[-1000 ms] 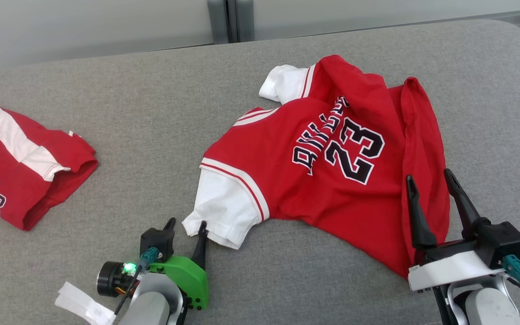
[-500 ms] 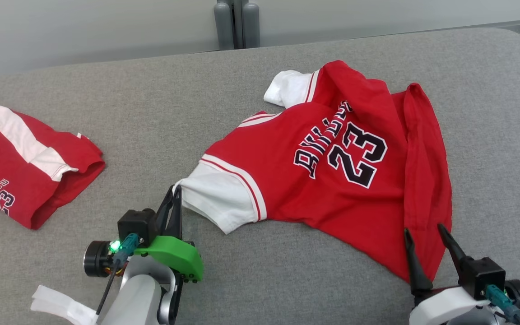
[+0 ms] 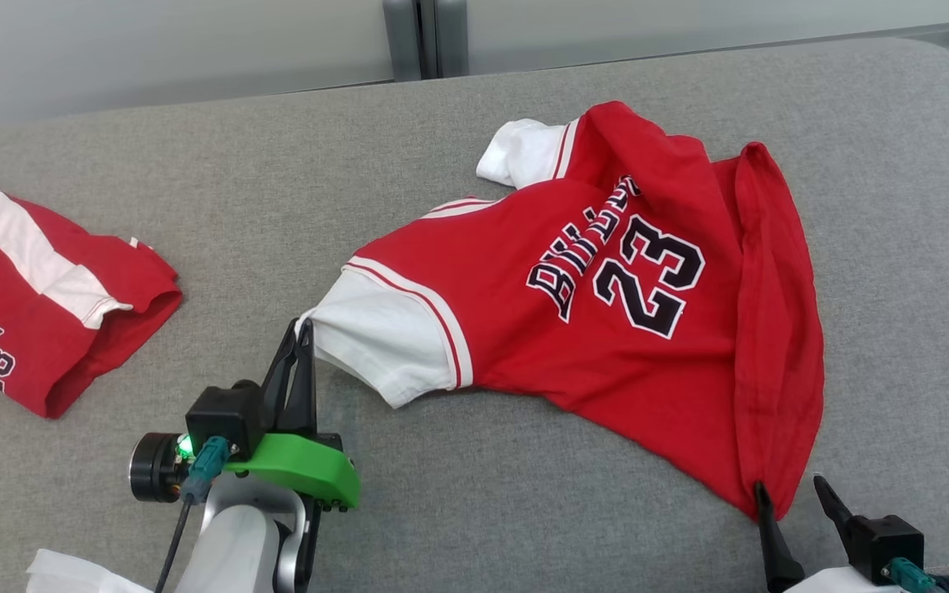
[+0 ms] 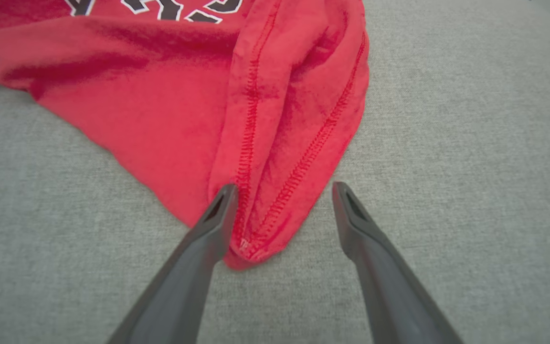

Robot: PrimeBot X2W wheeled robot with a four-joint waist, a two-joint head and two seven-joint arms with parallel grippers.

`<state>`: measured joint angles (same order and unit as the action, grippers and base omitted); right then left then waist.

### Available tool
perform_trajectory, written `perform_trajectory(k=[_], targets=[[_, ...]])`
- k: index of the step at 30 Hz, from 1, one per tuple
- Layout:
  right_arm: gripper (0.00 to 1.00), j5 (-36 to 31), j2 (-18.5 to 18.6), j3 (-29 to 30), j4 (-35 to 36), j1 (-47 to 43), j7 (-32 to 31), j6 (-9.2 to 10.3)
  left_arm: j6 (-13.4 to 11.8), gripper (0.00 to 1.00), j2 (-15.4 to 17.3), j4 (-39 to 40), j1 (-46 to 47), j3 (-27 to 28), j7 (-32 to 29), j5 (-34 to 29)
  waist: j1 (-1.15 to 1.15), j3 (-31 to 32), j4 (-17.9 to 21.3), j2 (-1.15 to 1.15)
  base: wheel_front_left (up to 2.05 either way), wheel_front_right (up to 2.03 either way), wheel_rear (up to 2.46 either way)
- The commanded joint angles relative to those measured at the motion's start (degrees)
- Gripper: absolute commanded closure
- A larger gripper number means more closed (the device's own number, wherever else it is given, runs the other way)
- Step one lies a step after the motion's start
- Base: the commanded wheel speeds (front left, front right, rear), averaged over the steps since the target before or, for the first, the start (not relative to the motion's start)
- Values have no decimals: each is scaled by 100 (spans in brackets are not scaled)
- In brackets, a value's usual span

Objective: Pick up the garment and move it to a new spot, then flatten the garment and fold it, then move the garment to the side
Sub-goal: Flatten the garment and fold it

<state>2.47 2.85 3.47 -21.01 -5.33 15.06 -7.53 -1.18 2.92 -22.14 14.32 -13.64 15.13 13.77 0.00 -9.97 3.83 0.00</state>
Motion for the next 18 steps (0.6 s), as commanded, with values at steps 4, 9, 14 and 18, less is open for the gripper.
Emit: perform_trajectory(k=[4,9,14,18], targets=[[0,151,-1,-169,-128,1,-10,8,45,100,4,-22,-63,18,1,-36,0,1,4,0,0,0,0],[0,129,9,-353,46,25,-2,9,31,100,3,-45,-56,-37,1,33,0,31,-8,0,0,0,0],[0,0,12,-385,172,-54,-17,9,16,100,3,-57,-66,-93,1,106,0,72,-46,0,0,0,0],[0,-108,10,-340,70,-73,-119,9,-4,100,3,-51,-68,-147,2,148,0,86,-92,0,0,0,0]])
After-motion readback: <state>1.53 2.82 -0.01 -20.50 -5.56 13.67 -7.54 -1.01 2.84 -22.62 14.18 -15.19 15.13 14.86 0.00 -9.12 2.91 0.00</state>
